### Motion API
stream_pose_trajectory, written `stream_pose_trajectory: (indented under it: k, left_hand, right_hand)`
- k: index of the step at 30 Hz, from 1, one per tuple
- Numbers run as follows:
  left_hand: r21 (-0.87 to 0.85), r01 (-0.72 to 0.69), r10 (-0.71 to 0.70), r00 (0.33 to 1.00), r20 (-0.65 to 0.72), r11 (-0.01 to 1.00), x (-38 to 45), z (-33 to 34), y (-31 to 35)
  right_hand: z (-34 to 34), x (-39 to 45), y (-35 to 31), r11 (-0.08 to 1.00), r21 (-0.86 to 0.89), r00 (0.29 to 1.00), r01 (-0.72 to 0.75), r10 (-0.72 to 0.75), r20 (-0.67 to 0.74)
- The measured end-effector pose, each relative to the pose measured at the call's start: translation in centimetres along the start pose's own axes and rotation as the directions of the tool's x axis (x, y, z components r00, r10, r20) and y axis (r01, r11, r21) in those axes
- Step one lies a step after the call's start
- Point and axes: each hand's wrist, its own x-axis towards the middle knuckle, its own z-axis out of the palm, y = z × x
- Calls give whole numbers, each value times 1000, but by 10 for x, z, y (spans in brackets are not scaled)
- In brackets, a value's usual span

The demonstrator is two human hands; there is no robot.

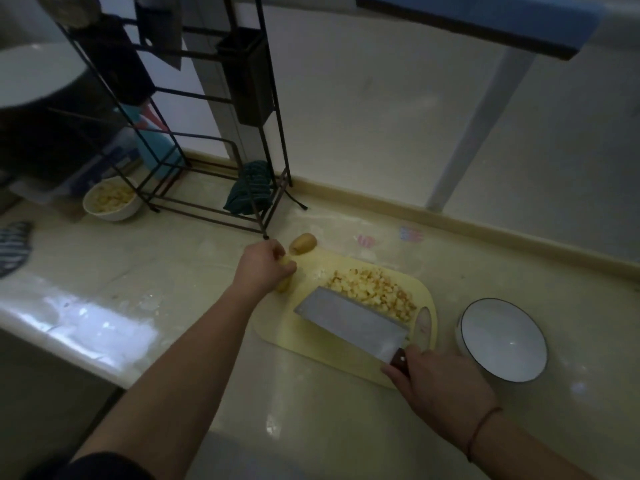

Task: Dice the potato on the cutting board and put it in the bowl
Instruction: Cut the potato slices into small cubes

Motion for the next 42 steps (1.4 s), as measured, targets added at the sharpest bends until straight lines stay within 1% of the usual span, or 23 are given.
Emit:
stream_pose_trajectory:
  k: [1,2,4,5,6,7,8,9,10,13,15,17,20,23,25,27,30,32,35,36,39,41,42]
  left_hand:
    - [-23,38,-39,999,-29,999,-5,-5,-6]
    - [-43,75,-77,996,-44,996,-10,-8,-12]
    - [-61,136,-138,990,-33,989,-24,-8,-21]
    - [-54,153,-154,988,-24,987,-31,-6,-23]
    - [-37,161,-161,987,-20,986,-38,-2,-23]
    - [-15,161,-162,987,-19,987,-44,3,-22]
    - [6,160,-160,987,-15,987,-49,9,-20]
    - [24,158,-157,987,-9,987,-55,14,-18]
    - [40,154,-154,988,1,987,-60,18,-15]
    - [70,140,-142,990,21,988,-70,26,-7]
    - [62,136,-137,991,5,989,-76,29,-2]
    - [67,119,-119,993,-8,991,-80,34,2]
    - [64,93,-92,996,-12,994,-90,40,6]
    - [48,56,-59,997,58,997,-98,44,4]
    - [51,45,-51,992,117,998,-105,47,1]
    - [72,48,-58,988,146,996,-110,50,1]
    - [114,67,-81,989,124,991,-118,56,7]
    - [125,99,-111,990,87,987,-124,61,12]
    - [125,144,-147,989,16,982,-135,70,14]
    - [101,161,-161,987,-9,982,-138,73,13]
    - [79,170,-166,984,-61,982,-149,80,14]
    - [99,131,-123,989,-85,986,-155,85,12]
    - [127,90,-77,991,-110,988,-158,86,10]
  right_hand:
    - [-2,-3,-3,996,91,999,-18,20,-29]
    - [1,-6,-6,968,244,998,-60,59,12]
    - [-5,-4,-16,839,522,986,-155,96,139]
    - [-11,-1,-22,749,633,975,-198,82,208]
    - [-13,2,-28,601,755,958,-262,68,278]
    - [-14,7,-33,413,841,929,-349,33,369]
    - [-11,11,-38,229,871,894,-434,-12,448]
    - [-10,15,-41,100,860,860,-500,-52,507]
    - [-7,18,-42,40,842,838,-538,-78,540]
    - [-2,21,-43,-9,801,796,-599,-113,595]
    - [3,20,-40,-41,780,777,-625,-130,616]
    - [6,19,-33,-45,761,759,-647,-128,638]
    - [8,19,-19,31,773,766,-633,-118,632]
    - [9,19,-9,89,790,784,-607,-95,614]
    - [12,19,-12,136,796,794,-589,-84,602]
    - [15,17,-19,192,808,815,-557,-66,576]
    - [20,11,-24,287,840,868,-460,-52,493]
    - [22,9,-24,387,844,898,-371,-81,432]
    - [26,8,-22,570,805,944,-162,-148,294]
    - [28,9,-21,588,797,949,-136,-154,276]
    - [34,13,-18,539,821,933,-188,-163,320]
    - [36,16,-13,522,825,925,-215,-163,344]
    - [37,17,-10,510,831,923,-221,-167,348]
